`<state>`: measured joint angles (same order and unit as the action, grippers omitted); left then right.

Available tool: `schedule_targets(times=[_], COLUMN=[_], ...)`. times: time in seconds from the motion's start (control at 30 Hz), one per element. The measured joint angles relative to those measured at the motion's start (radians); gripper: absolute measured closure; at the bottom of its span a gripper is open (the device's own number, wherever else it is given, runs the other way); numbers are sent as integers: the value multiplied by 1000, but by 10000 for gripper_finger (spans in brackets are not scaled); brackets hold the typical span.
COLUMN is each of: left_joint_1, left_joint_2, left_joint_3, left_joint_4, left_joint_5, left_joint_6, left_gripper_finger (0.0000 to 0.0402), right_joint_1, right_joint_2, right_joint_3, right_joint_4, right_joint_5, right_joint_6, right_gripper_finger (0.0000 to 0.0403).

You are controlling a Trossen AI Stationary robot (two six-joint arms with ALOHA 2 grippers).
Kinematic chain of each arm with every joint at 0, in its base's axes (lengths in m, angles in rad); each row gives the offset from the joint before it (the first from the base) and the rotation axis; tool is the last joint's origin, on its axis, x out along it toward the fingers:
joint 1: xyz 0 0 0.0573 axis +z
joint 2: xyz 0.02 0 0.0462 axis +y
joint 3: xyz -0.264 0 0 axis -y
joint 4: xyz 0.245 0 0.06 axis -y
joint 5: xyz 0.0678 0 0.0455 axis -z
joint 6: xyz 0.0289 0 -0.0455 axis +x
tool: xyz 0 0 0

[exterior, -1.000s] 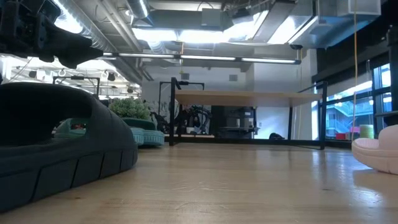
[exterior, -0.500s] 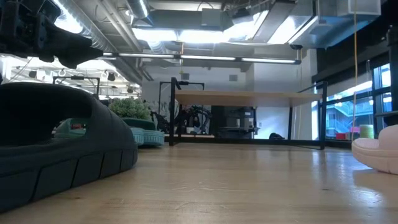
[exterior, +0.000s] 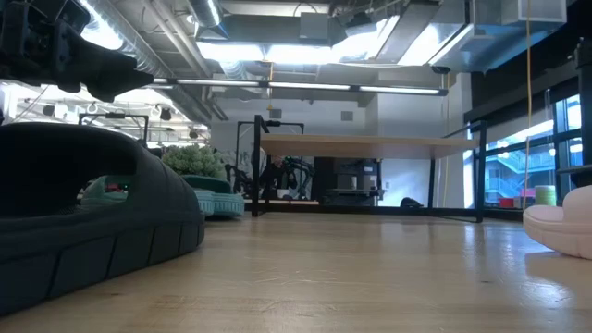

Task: Pick and place slides into the shelf
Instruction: Put the right pink slide on the shelf

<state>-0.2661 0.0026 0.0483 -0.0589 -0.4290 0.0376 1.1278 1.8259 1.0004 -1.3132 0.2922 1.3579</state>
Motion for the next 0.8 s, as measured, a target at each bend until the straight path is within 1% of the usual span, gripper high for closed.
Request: schedule_targets(times=[0.07,0.17,0.3,0.33,0.37,0.4,0.5,0.67,0.8], left_joint_1=[0,0,0,0,0,0,0,0,0], left_joint_2=[0,0,0,0,0,0,0,0,0], left_joint_3=[0,0,0,0,0,0,0,0,0], left_joint_4=[0,0,0,0,0,0,0,0,0], left_joint_5=[0,0,0,0,0,0,0,0,0], left_joint_6=[0,0,0,0,0,0,0,0,0], left_gripper_finger=[138,138,138,138,138,138,138,138,138], right_joint_1=[0,0,0,0,-3,-9,-49,-142,-253], right_joint_2=[0,0,0,0,-9,-28,-88,-180,-242], right_joint_3=[1,26,125,157,185,201,241,290,303], right_joint_4=[0,-42,-234,-267,-265,-239,-263,-258,-260], right_joint_5=[-10,-32,-38,-37,-31,-15,50,234,365], right_joint_6=[0,36,102,104,95,73,107,95,-57], right_gripper_finger=[391,385,387,390,391,391,391,391,391])
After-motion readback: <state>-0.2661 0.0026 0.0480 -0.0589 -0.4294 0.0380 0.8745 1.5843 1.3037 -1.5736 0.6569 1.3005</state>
